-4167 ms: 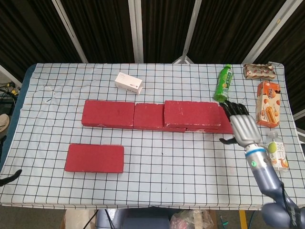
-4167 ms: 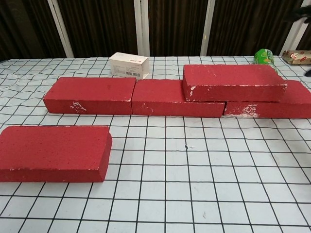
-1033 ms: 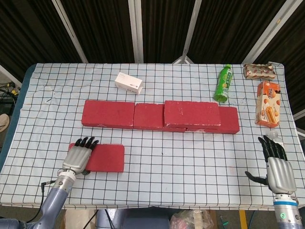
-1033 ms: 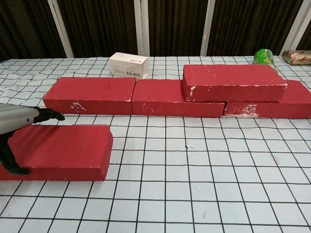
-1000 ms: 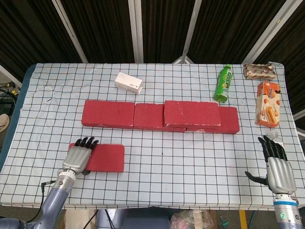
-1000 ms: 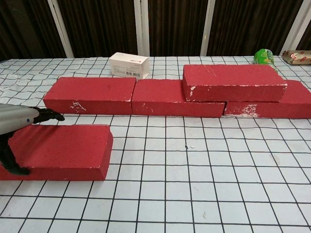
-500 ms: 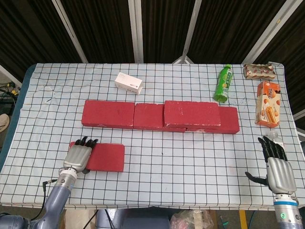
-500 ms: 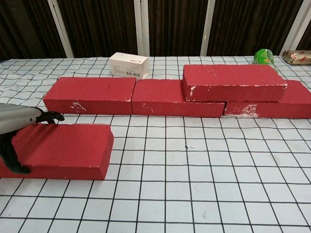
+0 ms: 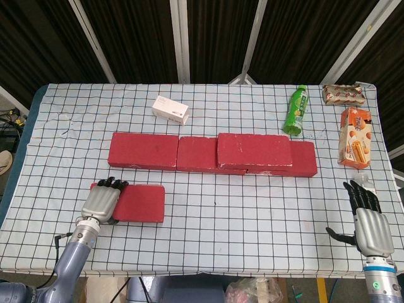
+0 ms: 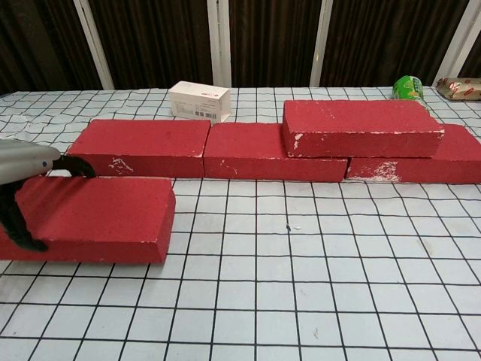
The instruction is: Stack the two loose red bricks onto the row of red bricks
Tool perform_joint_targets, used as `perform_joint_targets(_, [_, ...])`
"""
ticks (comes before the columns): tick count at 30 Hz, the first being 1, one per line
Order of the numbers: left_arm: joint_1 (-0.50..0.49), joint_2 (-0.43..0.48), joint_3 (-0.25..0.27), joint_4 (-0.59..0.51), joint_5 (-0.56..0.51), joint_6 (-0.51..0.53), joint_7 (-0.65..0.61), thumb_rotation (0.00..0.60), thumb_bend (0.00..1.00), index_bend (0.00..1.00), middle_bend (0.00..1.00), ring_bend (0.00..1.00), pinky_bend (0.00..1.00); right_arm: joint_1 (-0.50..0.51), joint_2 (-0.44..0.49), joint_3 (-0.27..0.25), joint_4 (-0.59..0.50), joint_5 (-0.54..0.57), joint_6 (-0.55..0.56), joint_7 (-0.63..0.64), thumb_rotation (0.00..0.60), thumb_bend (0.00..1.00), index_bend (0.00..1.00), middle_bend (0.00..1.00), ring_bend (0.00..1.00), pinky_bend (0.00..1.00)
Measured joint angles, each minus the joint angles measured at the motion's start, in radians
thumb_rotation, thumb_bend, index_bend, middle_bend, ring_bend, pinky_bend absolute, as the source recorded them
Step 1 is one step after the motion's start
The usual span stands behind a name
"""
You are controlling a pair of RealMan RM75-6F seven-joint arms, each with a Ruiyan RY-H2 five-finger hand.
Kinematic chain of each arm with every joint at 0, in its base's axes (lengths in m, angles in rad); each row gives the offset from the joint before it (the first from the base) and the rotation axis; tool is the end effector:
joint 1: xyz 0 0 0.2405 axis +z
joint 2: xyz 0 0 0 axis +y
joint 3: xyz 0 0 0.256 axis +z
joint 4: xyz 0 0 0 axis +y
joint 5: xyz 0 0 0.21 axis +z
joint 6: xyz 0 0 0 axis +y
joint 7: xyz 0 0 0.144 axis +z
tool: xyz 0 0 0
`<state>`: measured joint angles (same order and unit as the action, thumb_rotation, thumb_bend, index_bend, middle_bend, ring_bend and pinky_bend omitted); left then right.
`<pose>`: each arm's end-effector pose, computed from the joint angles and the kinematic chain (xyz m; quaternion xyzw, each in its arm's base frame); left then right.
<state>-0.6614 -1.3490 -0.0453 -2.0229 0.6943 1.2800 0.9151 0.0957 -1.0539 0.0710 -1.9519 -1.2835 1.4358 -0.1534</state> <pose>-0.1708 0.2603 0.0321 -0.7425 -0.3980 -0.1913 0.5036 -0.2727 -0.1795 0.1542 0.5329 -0.4839 0.3727 0.5856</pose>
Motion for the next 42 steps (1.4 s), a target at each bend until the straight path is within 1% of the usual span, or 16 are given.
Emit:
perform_joint_targets(6, [-0.061, 0.069, -0.053, -0.068, -0.08, -0.002, 0.065, 0.6, 0.0, 0.21, 0.25, 0.09, 0.16, 0.002, -0.003, 0.004, 0.002, 0.01, -0.006, -0.009, 0.6, 0.15, 0.0, 0.0, 0.0, 0.0])
perform_joint_targets(10, [-0.14, 0.099, -0.109, -0.091, -0.196, 0.004, 0.139, 0.6, 0.0, 0.21, 0.24, 0.09, 0.16, 0.004, -0.006, 0.011, 0.006, 0.027, -0.011, -0.014, 0.6, 0.15, 0.0, 0.0, 0.0, 0.0])
perform_joint_targets(13, [-0.211, 0.097, -0.155, -0.08, -0.288, 0.008, 0.187, 0.6, 0.0, 0.21, 0.23, 0.09, 0.16, 0.006, -0.008, 0.018, 0.011, 0.044, -0.016, -0.016, 0.6, 0.15, 0.0, 0.0, 0.0, 0.0])
perform_joint_targets(17, [-0.305, 0.065, -0.222, -0.003, -0.392, -0.01, 0.214, 0.6, 0.0, 0.21, 0.23, 0.09, 0.16, 0.009, -0.009, 0.03, 0.019, 0.085, -0.025, -0.02, 0.6, 0.15, 0.0, 0.0, 0.0, 0.0])
perform_joint_targets(19, [-0.343, 0.043, -0.245, 0.052, -0.416, -0.025, 0.217, 0.6, 0.0, 0.21, 0.23, 0.09, 0.16, 0.01, -0.009, 0.038, 0.025, 0.105, -0.029, -0.021, 0.6, 0.15, 0.0, 0.0, 0.0, 0.0])
perform_joint_targets(22, [-0.387, 0.009, -0.268, 0.132, -0.439, -0.053, 0.212, 0.6, 0.0, 0.21, 0.23, 0.09, 0.16, 0.012, -0.01, 0.045, 0.032, 0.122, -0.032, -0.027, 0.6, 0.15, 0.0, 0.0, 0.0, 0.0])
perform_joint_targets(28, [-0.452, -0.052, -0.291, 0.263, -0.472, -0.113, 0.188, 0.6, 0.0, 0.21, 0.23, 0.09, 0.16, 0.014, -0.015, 0.05, 0.034, 0.14, -0.032, -0.047, 0.6, 0.15, 0.0, 0.0, 0.0, 0.0])
perform_joint_targets(37, [-0.521, -0.138, -0.299, 0.458, -0.526, -0.187, 0.157, 0.6, 0.0, 0.21, 0.23, 0.09, 0.16, 0.025, -0.029, 0.053, 0.04, 0.161, -0.046, -0.075, 0.6, 0.15, 0.0, 0.0, 0.0, 0.0])
perform_joint_targets(42, [-0.544, -0.155, -0.312, 0.503, -0.558, -0.227, 0.133, 0.6, 0.0, 0.21, 0.22, 0.09, 0.15, 0.025, -0.027, 0.051, 0.033, 0.163, -0.048, -0.08, 0.6, 0.15, 0.0, 0.0, 0.0, 0.0])
